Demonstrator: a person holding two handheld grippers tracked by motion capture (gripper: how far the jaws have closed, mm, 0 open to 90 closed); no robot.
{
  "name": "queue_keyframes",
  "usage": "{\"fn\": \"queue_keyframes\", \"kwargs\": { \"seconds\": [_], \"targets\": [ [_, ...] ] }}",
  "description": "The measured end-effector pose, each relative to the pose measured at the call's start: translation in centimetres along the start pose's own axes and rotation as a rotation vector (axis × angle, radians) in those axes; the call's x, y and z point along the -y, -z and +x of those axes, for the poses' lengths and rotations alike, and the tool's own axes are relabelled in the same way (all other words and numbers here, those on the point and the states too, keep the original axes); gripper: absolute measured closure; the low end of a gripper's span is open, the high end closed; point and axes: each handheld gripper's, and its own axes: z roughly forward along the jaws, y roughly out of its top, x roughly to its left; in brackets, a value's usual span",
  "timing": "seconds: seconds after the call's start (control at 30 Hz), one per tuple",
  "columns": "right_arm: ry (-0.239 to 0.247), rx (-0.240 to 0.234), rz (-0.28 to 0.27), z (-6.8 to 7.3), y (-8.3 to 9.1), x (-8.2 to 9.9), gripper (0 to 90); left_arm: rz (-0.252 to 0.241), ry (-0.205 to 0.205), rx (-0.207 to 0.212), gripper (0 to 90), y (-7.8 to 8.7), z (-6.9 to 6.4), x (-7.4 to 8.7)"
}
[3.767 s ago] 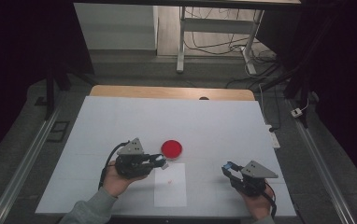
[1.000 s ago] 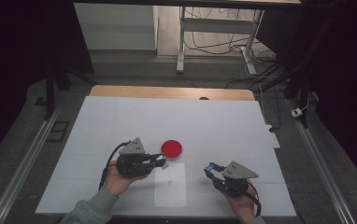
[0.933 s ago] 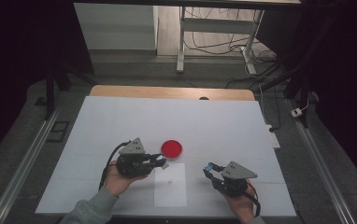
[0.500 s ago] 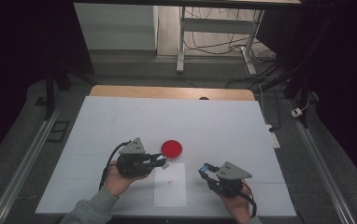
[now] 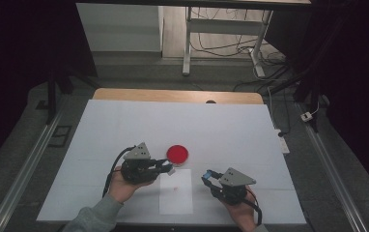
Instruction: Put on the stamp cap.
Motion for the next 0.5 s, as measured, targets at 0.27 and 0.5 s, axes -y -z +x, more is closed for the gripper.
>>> {"fn": "queue_keyframes", "kwargs": {
  "seconds": [0.27,0.5],
  "targets": [
    [-0.001,-0.01,-0.005,0.64,-0.58,-0.33,64.6,0.003,-0.001,0.0,75.9,-0.1,-0.04,-0.03],
    [-0.003,-0.02,-0.008,0.97,-0.92,-0.62,64.7,0.002,-0.001,0.001,75.8,-0.09,-0.04,-0.05]
  ]
}}
